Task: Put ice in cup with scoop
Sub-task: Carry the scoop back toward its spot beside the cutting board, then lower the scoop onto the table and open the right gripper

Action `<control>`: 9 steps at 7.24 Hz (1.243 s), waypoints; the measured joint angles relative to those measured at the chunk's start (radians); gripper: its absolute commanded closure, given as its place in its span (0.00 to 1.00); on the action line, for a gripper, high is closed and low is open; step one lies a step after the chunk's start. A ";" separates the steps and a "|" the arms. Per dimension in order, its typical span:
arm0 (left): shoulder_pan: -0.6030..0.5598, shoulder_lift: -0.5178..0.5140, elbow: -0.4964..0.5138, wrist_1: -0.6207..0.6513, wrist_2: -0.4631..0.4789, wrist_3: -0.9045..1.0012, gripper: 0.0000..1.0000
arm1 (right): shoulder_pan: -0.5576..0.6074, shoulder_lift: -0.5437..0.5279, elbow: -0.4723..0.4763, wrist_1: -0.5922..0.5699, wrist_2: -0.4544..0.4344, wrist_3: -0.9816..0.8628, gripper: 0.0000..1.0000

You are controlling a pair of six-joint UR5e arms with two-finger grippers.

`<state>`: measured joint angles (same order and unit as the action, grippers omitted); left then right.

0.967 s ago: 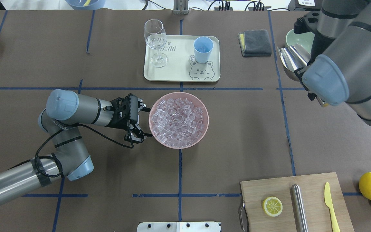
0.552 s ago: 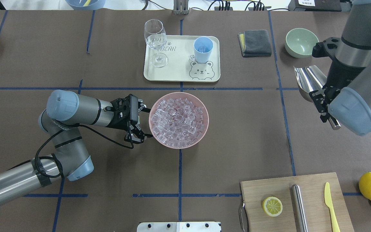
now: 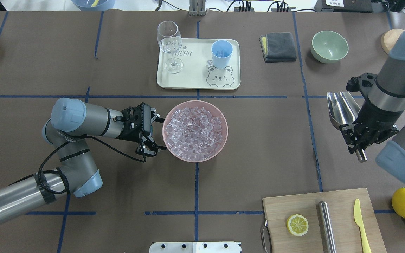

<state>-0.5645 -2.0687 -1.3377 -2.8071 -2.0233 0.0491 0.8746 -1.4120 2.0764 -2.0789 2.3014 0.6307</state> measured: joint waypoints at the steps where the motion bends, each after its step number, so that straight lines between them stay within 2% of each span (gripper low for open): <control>1: 0.000 0.000 0.000 0.000 0.000 0.000 0.00 | -0.021 -0.031 -0.010 0.063 -0.006 0.037 1.00; 5: 0.000 0.000 0.000 0.000 0.000 0.000 0.00 | -0.119 -0.116 -0.114 0.373 -0.065 0.223 1.00; 7: 0.000 0.001 -0.001 0.000 0.000 -0.001 0.00 | -0.153 -0.127 -0.143 0.432 -0.083 0.271 1.00; 9: 0.000 0.001 -0.001 0.000 0.000 -0.002 0.00 | -0.166 -0.127 -0.154 0.442 -0.086 0.286 1.00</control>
<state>-0.5645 -2.0678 -1.3390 -2.8072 -2.0233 0.0476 0.7083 -1.5390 1.9221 -1.6365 2.2158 0.9168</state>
